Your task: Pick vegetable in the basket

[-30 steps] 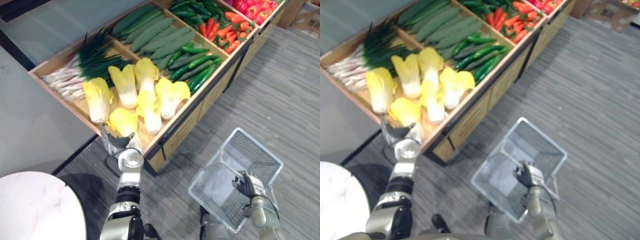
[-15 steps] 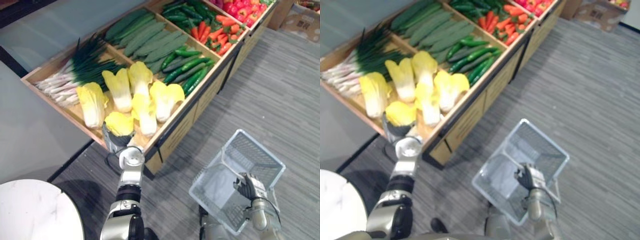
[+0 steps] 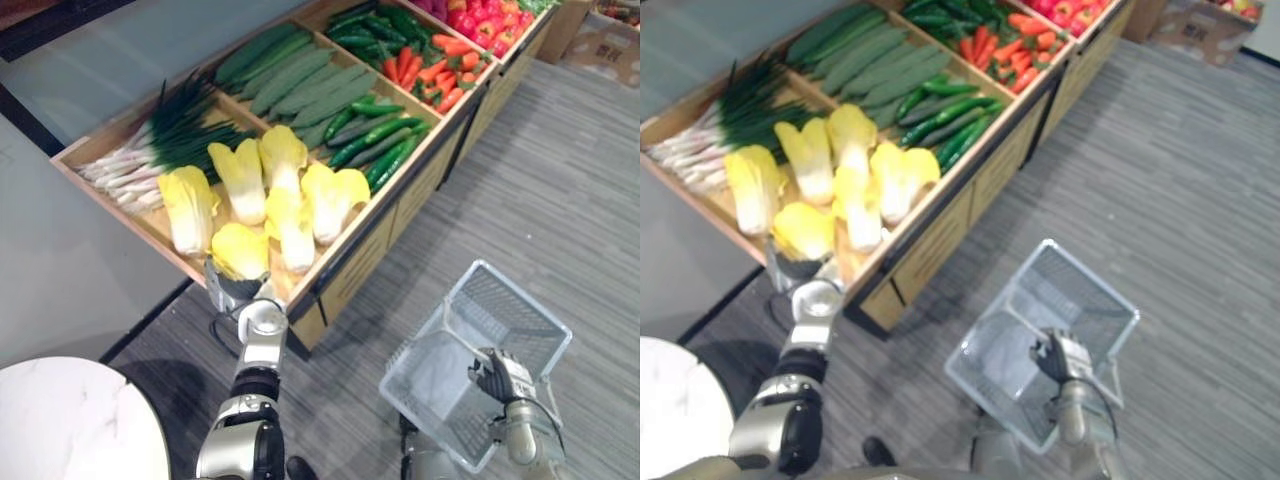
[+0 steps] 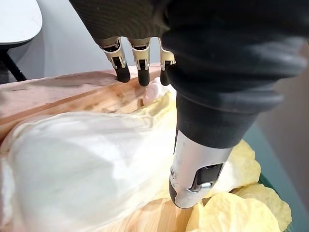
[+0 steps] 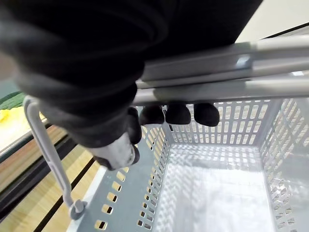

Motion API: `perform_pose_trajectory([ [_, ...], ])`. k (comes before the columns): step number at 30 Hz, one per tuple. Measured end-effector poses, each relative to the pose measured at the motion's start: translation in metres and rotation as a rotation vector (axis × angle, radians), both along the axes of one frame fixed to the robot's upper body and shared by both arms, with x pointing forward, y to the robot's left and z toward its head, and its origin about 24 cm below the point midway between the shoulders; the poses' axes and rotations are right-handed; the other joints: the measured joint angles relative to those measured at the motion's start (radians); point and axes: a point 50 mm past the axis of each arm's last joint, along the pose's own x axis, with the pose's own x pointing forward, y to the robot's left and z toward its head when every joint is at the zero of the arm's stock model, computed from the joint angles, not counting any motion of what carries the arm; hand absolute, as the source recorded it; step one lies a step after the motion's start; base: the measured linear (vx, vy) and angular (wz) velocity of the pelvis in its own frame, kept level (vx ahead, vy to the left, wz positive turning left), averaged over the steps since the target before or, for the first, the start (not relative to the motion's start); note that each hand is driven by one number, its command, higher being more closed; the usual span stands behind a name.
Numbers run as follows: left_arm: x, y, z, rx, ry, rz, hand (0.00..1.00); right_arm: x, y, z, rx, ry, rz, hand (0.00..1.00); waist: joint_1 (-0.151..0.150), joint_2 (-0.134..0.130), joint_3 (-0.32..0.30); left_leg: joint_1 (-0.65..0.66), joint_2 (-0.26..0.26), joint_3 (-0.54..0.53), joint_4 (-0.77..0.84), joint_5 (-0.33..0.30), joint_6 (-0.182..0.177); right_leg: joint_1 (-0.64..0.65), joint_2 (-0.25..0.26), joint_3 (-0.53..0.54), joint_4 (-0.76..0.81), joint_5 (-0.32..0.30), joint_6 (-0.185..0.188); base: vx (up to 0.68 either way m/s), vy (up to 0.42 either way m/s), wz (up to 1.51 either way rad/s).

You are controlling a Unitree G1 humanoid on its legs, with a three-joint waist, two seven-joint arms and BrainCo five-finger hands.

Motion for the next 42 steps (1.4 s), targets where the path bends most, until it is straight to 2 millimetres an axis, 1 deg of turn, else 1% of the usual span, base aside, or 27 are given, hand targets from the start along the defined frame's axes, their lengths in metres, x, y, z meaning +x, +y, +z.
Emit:
perform_pose_trajectory([
  [2, 0.003, 0.002, 0.001, 0.007, 0.006, -0.002, 0.0, 0.0, -0.001, 0.0, -0.006, -0.001, 0.008, 1.0, 0.0, -0.001, 0.001, -0.002, 0.0, 0.0, -0.011, 0.007, -0.003, -0.007, 0.003, 0.007, 0.003, 0.0, 0.0, -0.07, -0.009, -0.01],
  [4, 0.008, 0.007, 0.006, 0.022, 0.002, 0.002, 0.0, 0.002, 0.001, 0.002, -0.009, -0.009, 0.027, 1.0, -0.002, -0.005, 0.001, -0.021, 0.0, 0.0, -0.015, 0.009, -0.003, -0.03, 0.003, 0.016, 0.008, 0.0, 0.0, -0.07, -0.003, -0.03],
  [7, 0.012, 0.015, 0.012, 0.032, -0.006, 0.017, 0.0, 0.006, 0.004, 0.004, -0.016, -0.019, 0.058, 1.0, -0.005, -0.007, 0.002, -0.024, -0.014, 0.0, -0.066, 0.042, -0.006, -0.058, 0.007, 0.028, 0.007, -0.002, 0.001, -0.08, 0.008, -0.09],
  [8, 0.014, 0.018, 0.016, 0.04, -0.013, 0.02, 0.0, 0.007, 0.004, 0.005, -0.016, -0.025, 0.063, 1.0, -0.007, -0.011, 0.004, -0.027, -0.017, 0.0, -0.08, 0.059, -0.01, -0.067, 0.007, 0.029, 0.006, -0.008, 0.0, -0.05, 0.006, -0.06],
  [10, 0.016, 0.021, 0.018, 0.046, -0.006, 0.021, 0.0, 0.008, 0.005, 0.006, -0.016, -0.026, 0.07, 1.0, -0.011, -0.017, 0.007, -0.027, -0.015, 0.0, -0.08, 0.064, -0.01, -0.067, 0.01, 0.026, 0.004, -0.009, 0.0, -0.02, 0.001, -0.02],
  [11, 0.017, 0.022, 0.019, 0.046, -0.002, 0.019, 0.0, 0.008, 0.005, 0.006, -0.017, -0.026, 0.073, 1.0, -0.017, -0.021, 0.006, -0.027, -0.014, -0.002, -0.08, 0.066, -0.011, -0.067, 0.01, 0.021, 0.005, -0.01, -0.002, -0.02, 0.011, 0.05],
  [12, 0.017, 0.023, 0.019, 0.048, 0.002, 0.014, 0.0, 0.008, 0.005, 0.006, -0.016, -0.027, 0.074, 1.0, -0.025, -0.03, 0.009, -0.028, -0.014, -0.006, -0.08, 0.07, -0.005, -0.066, 0.009, 0.015, 0.007, -0.009, -0.005, -0.01, 0.016, 0.05],
  [14, 0.018, 0.023, 0.018, 0.047, 0.015, 0.004, 0.0, 0.007, 0.006, 0.005, -0.015, -0.024, 0.079, 1.0, -0.031, -0.044, 0.01, -0.028, -0.014, -0.006, -0.08, 0.072, -0.003, -0.066, 0.007, 0.015, 0.006, -0.006, -0.009, 0.0, 0.028, 0.02],
  [17, 0.022, 0.024, 0.021, 0.041, 0.023, -0.003, 0.0, 0.006, 0.01, 0.004, -0.013, -0.018, 0.094, 1.0, -0.04, -0.066, 0.01, -0.029, -0.016, -0.007, -0.08, 0.072, -0.003, -0.066, 0.006, 0.014, 0.006, 0.003, -0.02, 0.01, 0.034, 0.01],
  [19, 0.023, 0.028, 0.024, 0.023, 0.017, 0.004, 0.0, 0.007, 0.012, 0.005, -0.011, -0.024, 0.103, 1.0, -0.051, -0.07, 0.012, -0.031, -0.017, -0.009, -0.08, 0.071, -0.004, -0.067, 0.005, 0.014, 0.006, 0.003, -0.021, 0.03, 0.04, 0.02],
  [21, 0.024, 0.03, 0.026, 0.023, 0.016, 0.007, 0.0, 0.008, 0.013, 0.006, -0.01, -0.031, 0.107, 1.0, -0.053, -0.07, 0.012, -0.03, -0.017, -0.009, -0.08, 0.069, -0.006, -0.067, 0.006, 0.015, 0.004, 0.006, -0.024, 0.03, 0.038, -0.02],
  [24, 0.026, 0.035, 0.028, 0.028, 0.028, 0.004, 0.0, 0.01, 0.016, 0.011, -0.005, -0.056, 0.123, 1.0, -0.054, -0.071, 0.012, -0.031, -0.014, -0.009, -0.078, 0.068, -0.008, -0.067, 0.01, 0.018, 0.003, 0.006, -0.024, 0.02, 0.031, -0.02],
  [25, 0.027, 0.037, 0.03, 0.028, 0.031, 0.005, 0.0, 0.011, 0.018, 0.012, -0.001, -0.062, 0.133, 1.0, -0.054, -0.072, 0.012, -0.031, -0.014, -0.008, -0.077, 0.068, -0.008, -0.068, 0.012, 0.02, 0.002, 0.01, -0.029, 0.01, 0.031, -0.03],
  [32, 0.028, 0.048, 0.032, 0.027, 0.058, 0.006, 0.0, 0.012, 0.026, 0.016, 0.008, -0.085, 0.172, 1.0, -0.055, -0.079, 0.017, -0.036, -0.014, 0.008, -0.078, 0.067, -0.01, -0.084, 0.015, 0.041, 0.003, 0.01, -0.029, -0.01, 0.034, -0.07],
  [33, 0.028, 0.05, 0.033, 0.023, 0.052, 0.014, 1.0, 0.012, 0.026, 0.018, 0.008, -0.092, 0.174, 1.0, -0.055, -0.08, 0.017, -0.044, -0.015, 0.01, -0.079, 0.067, -0.009, -0.093, 0.014, 0.043, 0.002, 0.012, -0.031, -0.01, 0.037, -0.07],
  [40, 0.034, 0.051, 0.044, 0.013, 0.013, 0.018, 1.0, 0.016, 0.027, 0.021, 0.009, -0.106, 0.18, 1.0, -0.043, -0.084, 0.036, -0.063, -0.015, 0.013, -0.08, 0.074, -0.004, -0.115, 0.014, 0.048, 0.004, 0.013, -0.033, -0.01, 0.016, -0.01],
  [42, 0.037, 0.05, 0.049, 0.013, -0.003, 0.014, 1.0, 0.016, 0.028, 0.021, 0.009, -0.108, 0.182, 1.0, -0.032, -0.088, 0.047, -0.066, -0.017, 0.019, -0.08, 0.075, -0.005, -0.123, 0.014, 0.053, 0.004, 0.01, -0.029, -0.02, 0.035, -0.06],
])
